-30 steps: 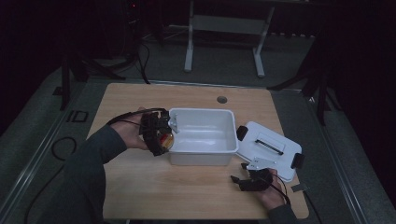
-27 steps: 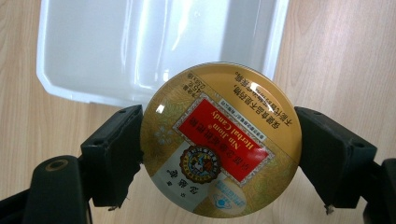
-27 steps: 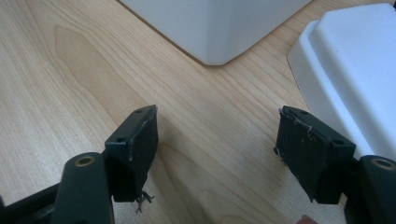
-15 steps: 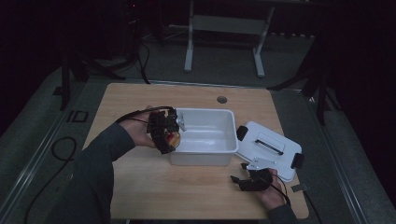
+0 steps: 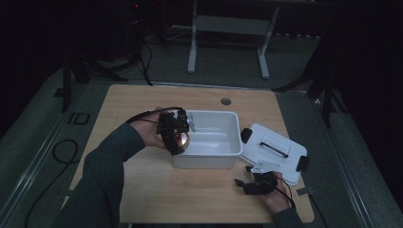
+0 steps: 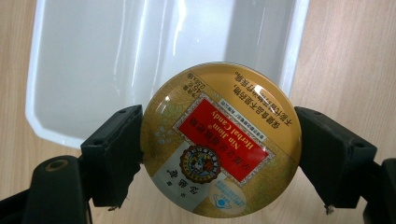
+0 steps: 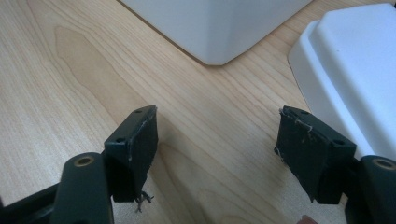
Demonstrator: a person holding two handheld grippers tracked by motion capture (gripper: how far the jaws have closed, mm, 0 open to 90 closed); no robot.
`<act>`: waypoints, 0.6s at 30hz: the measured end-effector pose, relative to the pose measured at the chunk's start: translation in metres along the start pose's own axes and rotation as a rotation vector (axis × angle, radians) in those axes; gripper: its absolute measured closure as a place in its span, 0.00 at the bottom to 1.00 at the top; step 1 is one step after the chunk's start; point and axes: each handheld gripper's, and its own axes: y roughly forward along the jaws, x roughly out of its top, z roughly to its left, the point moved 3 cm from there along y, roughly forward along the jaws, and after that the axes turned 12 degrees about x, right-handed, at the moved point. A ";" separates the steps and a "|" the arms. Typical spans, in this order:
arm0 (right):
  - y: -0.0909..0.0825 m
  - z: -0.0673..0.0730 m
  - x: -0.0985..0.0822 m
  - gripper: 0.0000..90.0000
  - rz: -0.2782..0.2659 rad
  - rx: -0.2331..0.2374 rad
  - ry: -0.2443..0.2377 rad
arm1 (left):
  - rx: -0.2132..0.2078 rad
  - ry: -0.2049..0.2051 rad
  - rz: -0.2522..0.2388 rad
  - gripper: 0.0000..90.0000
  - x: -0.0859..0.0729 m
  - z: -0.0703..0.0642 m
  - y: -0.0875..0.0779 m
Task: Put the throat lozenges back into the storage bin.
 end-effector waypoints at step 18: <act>0.000 0.000 0.000 0.32 0.000 0.000 0.000 | -0.006 -0.019 0.005 0.22 0.008 0.003 0.008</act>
